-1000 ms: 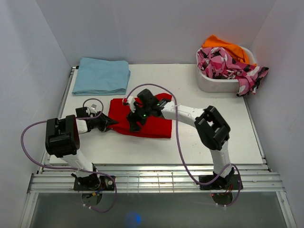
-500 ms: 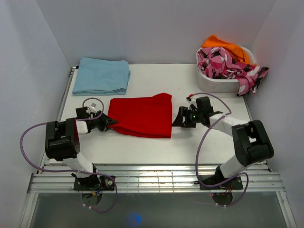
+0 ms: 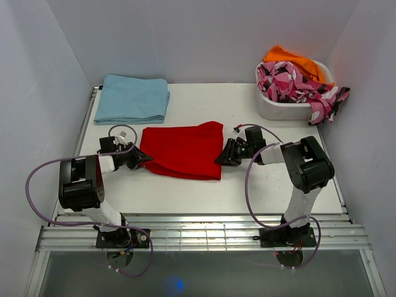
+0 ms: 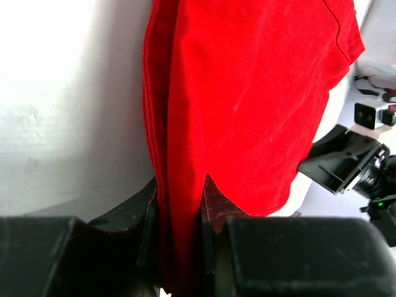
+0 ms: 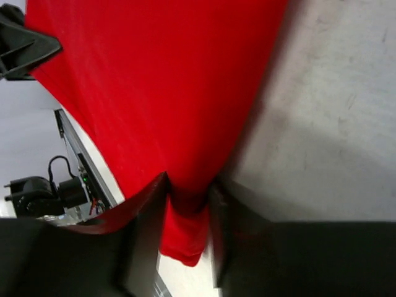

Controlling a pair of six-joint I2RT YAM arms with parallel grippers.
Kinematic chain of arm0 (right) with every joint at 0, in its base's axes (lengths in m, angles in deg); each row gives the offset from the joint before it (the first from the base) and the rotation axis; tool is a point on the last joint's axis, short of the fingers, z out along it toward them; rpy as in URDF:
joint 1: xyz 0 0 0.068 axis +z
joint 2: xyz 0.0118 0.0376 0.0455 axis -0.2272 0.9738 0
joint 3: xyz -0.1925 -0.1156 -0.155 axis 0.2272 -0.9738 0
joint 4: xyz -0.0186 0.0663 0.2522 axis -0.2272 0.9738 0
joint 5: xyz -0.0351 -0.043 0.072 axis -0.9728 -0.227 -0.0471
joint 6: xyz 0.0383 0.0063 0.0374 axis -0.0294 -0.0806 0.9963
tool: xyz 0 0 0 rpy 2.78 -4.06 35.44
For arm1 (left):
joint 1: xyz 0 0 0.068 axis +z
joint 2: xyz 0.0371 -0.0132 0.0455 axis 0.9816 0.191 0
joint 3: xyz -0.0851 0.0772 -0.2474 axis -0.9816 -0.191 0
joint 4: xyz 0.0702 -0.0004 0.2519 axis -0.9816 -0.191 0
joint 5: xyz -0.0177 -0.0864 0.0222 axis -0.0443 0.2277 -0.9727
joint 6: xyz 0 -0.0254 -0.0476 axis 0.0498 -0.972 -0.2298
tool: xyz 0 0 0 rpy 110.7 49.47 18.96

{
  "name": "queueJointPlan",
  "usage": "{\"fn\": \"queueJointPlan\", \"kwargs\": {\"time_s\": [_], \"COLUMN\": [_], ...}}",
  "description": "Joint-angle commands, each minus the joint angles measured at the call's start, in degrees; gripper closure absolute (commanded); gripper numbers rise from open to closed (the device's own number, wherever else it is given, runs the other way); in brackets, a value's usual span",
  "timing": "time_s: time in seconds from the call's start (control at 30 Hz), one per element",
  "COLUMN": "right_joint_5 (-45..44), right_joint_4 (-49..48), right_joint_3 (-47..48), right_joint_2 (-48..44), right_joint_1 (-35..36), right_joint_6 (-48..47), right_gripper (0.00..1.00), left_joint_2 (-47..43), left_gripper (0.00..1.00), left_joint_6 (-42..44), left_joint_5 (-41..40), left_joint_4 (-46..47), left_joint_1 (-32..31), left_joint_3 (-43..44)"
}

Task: Fold and stack the trousers
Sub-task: Neatly place the folded trousers to the corner

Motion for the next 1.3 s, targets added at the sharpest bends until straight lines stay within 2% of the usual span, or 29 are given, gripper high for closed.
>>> {"fn": "queueJointPlan", "kwargs": {"time_s": [0.0, 0.03, 0.1, 0.27, 0.37, 0.57, 0.7, 0.73, 0.83, 1.0, 1.1, 1.27], "right_joint_5": [-1.0, -1.2, -1.7, -2.7, -4.0, -6.3, -8.1, -8.7, -10.1, -13.3, -17.0, -23.2], "right_joint_4": [1.1, 1.4, 2.9, 5.4, 5.9, 5.6, 4.7, 4.3, 2.5, -1.0, -5.3, -14.1], "right_joint_3": [2.3, 3.1, 5.2, 9.5, 15.3, 32.0, 42.7, 47.7, 55.7, 76.7, 84.1, 89.5], "right_joint_2": [4.7, 5.0, 4.5, 0.0, -2.1, 1.3, 7.3, 8.9, 15.5, 30.5, 37.6, 44.3], "right_joint_1": [1.4, 1.3, 1.4, 1.5, 2.5, 5.1, 6.6, 7.2, 8.5, 10.3, 11.6, 13.9], "right_joint_6": [1.2, 1.0, -0.7, -4.8, -8.0, -12.3, -13.0, -13.5, -15.4, -18.0, -18.6, -19.4], "right_gripper": [0.68, 0.82, 0.92, 0.92, 0.92, 0.92, 0.92, 0.92, 0.92, 0.92, 0.92, 0.92], "left_joint_2": [-1.8, -1.4, -1.3, -5.8, -9.0, -15.3, -13.9, -13.1, -11.4, -5.4, -1.5, 6.5], "left_gripper": [1.0, 1.0, 1.0, 1.0, 1.0, 1.0, 1.0, 1.0, 1.0, 1.0, 1.0, 1.0], "left_joint_6": [5.9, 6.5, 8.1, 15.8, 21.2, 30.3, 35.1, 35.6, 35.9, 34.3, 33.4, 31.4], "left_joint_5": [-2.4, -2.5, -3.2, -5.2, -7.2, -12.4, -16.3, -16.9, -19.2, -22.5, -24.5, -22.4], "left_joint_4": [-1.9, -2.9, -3.7, -7.7, -9.2, -4.8, 0.3, 1.8, 7.7, 20.6, 27.6, 30.6], "left_joint_1": [-0.8, -1.0, -1.3, -1.9, -2.0, -1.9, -1.7, -1.5, -0.9, 1.6, 3.7, 8.0], "left_joint_3": [3.2, 4.3, 5.5, 10.3, 15.1, 22.1, 27.8, 28.7, 29.4, 29.0, 29.3, 35.5]}}
